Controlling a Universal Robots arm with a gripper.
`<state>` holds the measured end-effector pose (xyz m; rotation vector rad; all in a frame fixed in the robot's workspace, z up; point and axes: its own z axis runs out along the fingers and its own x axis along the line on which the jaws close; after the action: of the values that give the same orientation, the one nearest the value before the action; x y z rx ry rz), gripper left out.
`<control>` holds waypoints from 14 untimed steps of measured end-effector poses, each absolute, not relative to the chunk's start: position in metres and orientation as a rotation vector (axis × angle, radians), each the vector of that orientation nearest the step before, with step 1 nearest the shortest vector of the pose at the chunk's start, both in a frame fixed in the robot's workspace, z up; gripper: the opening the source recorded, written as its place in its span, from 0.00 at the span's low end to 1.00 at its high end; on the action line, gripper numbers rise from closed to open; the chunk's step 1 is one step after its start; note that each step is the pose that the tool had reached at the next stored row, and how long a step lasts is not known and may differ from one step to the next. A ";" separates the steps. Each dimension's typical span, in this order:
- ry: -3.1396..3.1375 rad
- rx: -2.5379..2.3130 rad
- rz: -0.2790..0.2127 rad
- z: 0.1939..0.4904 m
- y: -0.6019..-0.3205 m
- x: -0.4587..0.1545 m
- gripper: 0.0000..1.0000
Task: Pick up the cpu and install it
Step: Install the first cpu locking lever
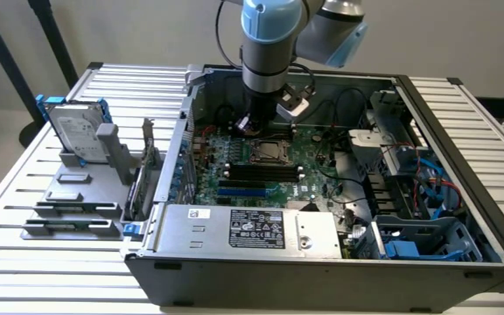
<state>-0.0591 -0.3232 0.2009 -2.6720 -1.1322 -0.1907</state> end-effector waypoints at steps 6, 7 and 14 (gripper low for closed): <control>-1.134 -2.677 -0.188 0.201 -0.323 -0.057 0.11; -1.135 -2.678 -0.187 0.201 -0.323 -0.056 0.11; -1.137 -2.682 -0.185 0.201 -0.323 -0.055 0.11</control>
<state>-0.0548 -0.3227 0.2009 -2.6819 -1.1366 -0.1848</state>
